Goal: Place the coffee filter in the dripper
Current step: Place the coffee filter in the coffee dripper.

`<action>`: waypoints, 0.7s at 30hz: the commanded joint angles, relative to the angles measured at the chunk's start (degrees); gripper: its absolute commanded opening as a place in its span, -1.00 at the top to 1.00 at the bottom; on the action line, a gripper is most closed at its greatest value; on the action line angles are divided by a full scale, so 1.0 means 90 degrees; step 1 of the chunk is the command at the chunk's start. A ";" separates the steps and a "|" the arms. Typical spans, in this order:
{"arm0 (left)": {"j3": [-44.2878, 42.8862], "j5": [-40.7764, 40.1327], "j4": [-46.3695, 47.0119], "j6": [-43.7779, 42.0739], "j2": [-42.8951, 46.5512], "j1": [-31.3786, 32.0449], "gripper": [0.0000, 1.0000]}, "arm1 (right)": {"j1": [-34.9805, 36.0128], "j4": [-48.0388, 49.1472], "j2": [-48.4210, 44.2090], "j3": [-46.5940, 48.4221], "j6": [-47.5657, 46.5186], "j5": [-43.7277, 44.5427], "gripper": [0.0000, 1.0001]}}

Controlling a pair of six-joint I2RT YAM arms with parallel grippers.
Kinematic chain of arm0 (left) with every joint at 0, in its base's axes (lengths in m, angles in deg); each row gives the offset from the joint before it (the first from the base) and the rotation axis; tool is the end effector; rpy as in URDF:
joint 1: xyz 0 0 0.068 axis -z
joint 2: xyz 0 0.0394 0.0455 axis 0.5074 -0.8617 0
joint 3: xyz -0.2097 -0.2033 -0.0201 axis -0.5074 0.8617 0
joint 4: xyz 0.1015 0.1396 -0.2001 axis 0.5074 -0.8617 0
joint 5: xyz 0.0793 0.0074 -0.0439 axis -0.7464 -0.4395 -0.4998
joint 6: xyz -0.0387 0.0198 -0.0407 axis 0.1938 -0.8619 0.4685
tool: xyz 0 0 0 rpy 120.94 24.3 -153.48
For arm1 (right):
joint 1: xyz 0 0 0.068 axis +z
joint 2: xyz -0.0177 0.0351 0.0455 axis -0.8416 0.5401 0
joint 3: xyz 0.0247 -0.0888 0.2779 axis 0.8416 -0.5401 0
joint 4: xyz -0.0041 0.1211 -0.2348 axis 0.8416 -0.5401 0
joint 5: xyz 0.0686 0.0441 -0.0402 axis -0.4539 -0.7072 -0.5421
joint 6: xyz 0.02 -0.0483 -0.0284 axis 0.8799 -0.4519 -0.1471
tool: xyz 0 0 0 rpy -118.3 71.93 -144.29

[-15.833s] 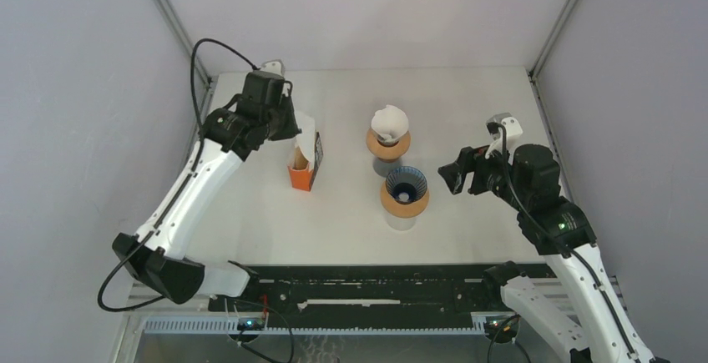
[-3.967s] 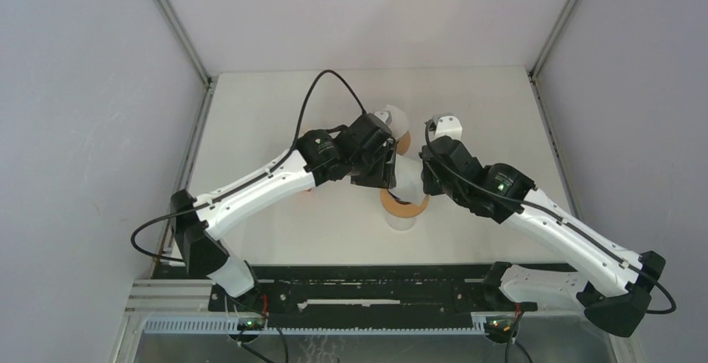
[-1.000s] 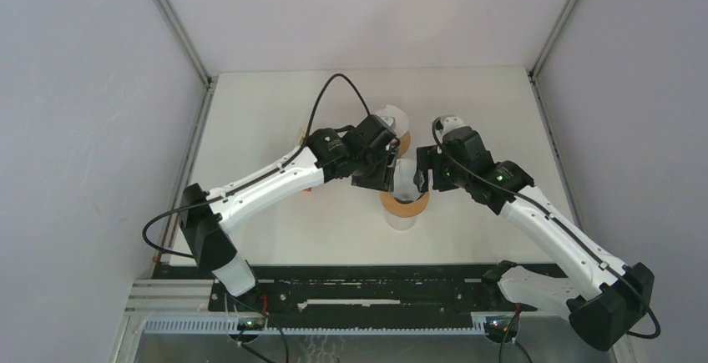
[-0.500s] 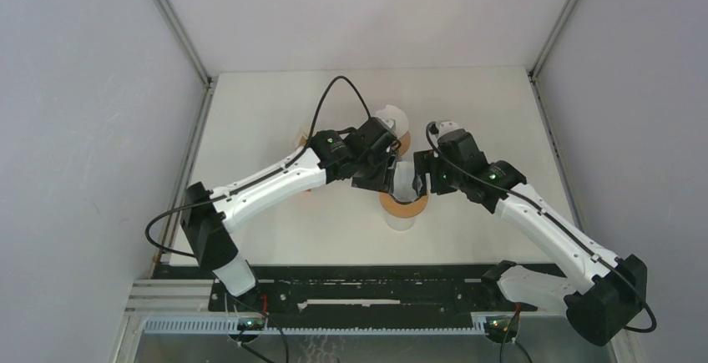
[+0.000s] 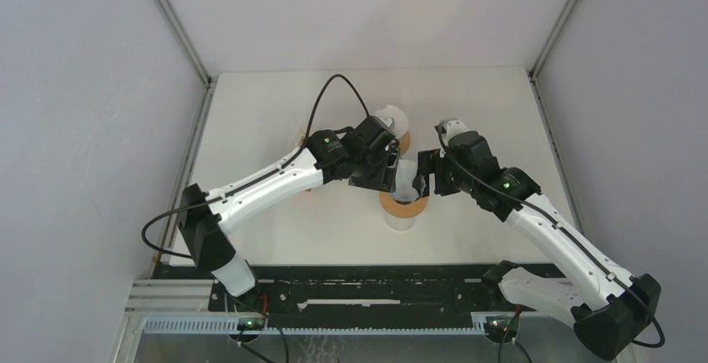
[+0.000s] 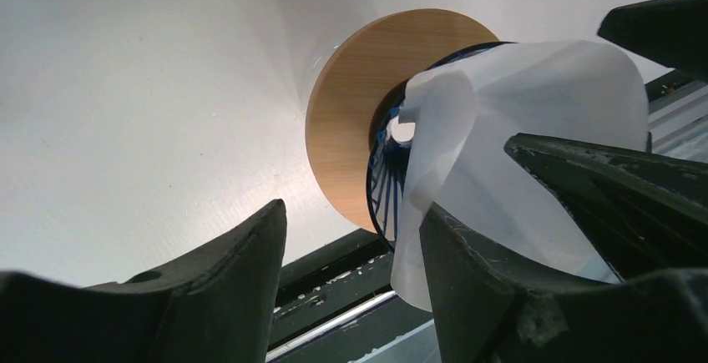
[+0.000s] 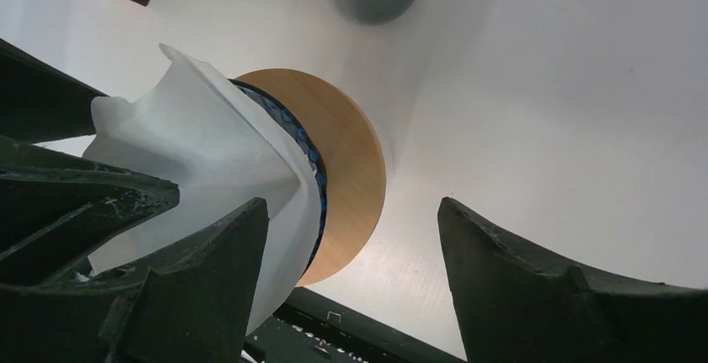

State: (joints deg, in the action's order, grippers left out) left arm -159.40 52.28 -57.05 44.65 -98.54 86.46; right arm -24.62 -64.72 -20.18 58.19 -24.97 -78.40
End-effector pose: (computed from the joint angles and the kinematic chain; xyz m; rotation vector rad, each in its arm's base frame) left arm 0.2044 -0.2957 0.3403 0.3777 2.6049 -0.5066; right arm 0.1705 0.1081 0.3226 -0.3343 2.3393 0.3879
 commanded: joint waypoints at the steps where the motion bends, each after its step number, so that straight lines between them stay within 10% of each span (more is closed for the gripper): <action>1: -0.0193 -0.0043 0.0263 -0.0013 0.0534 -0.0027 -0.31 | -0.0038 0.0188 -0.0143 0.0251 0.0066 -0.0167 -0.66; 21: 0.0290 0.0362 0.1095 0.0200 0.1096 -0.0262 -0.55 | -0.0122 0.0397 -0.0545 0.0464 0.0162 -0.0338 -0.76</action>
State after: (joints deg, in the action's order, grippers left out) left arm -158.75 54.00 -51.87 44.87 -93.99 85.67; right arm -24.86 -63.84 -22.84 59.33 -23.70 -81.13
